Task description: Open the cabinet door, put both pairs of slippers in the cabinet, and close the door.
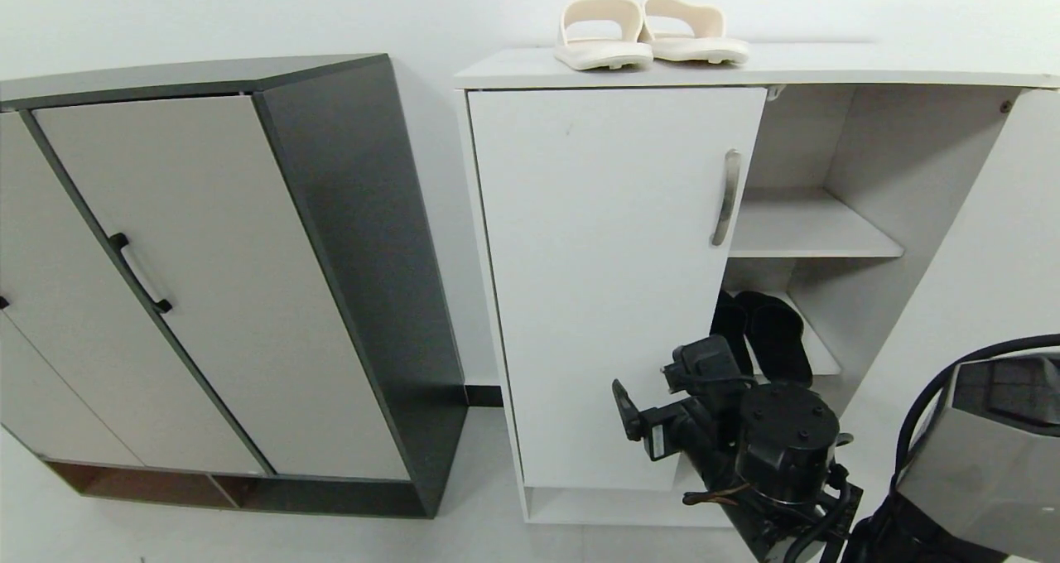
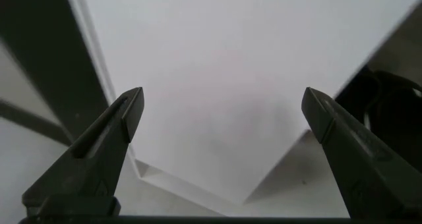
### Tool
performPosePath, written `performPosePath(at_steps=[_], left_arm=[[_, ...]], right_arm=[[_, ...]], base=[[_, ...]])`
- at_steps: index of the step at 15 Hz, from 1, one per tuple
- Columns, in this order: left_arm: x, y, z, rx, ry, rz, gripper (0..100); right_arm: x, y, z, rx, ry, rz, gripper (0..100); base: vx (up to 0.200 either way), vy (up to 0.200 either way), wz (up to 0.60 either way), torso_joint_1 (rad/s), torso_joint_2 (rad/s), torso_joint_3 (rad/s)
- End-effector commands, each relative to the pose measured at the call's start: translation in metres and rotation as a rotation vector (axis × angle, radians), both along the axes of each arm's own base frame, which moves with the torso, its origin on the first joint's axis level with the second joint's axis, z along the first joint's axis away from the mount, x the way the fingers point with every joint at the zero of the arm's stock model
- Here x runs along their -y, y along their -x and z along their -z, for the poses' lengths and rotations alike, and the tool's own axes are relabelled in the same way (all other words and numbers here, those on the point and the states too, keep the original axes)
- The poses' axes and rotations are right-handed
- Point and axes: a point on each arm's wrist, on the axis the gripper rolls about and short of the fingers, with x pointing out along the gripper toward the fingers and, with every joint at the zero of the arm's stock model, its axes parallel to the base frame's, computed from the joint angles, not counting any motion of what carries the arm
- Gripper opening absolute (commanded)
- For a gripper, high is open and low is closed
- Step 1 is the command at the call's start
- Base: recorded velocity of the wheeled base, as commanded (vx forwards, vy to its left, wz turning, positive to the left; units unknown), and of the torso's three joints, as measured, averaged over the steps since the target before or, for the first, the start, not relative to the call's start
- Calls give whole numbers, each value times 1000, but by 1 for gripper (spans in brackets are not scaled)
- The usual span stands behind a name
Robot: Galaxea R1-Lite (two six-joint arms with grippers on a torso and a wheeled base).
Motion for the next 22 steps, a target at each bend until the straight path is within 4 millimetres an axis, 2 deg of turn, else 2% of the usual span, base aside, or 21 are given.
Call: performPosePath(at_steps=[1,16,22], left_arm=[[0,0,0,-1,0,-1,0],[0,0,0,-1,2,-1,0],[0,0,0,-1,2,-1,0]], right_arm=[[-1,0,1,-2,2,-5,100],[0,2,3,-8,7,-31,100],[0,2,3,-9,8,-31,100]], base=[[0,0,0,0,0,0],[0,0,0,0,0,0],[0,0,0,26,-319,-316]])
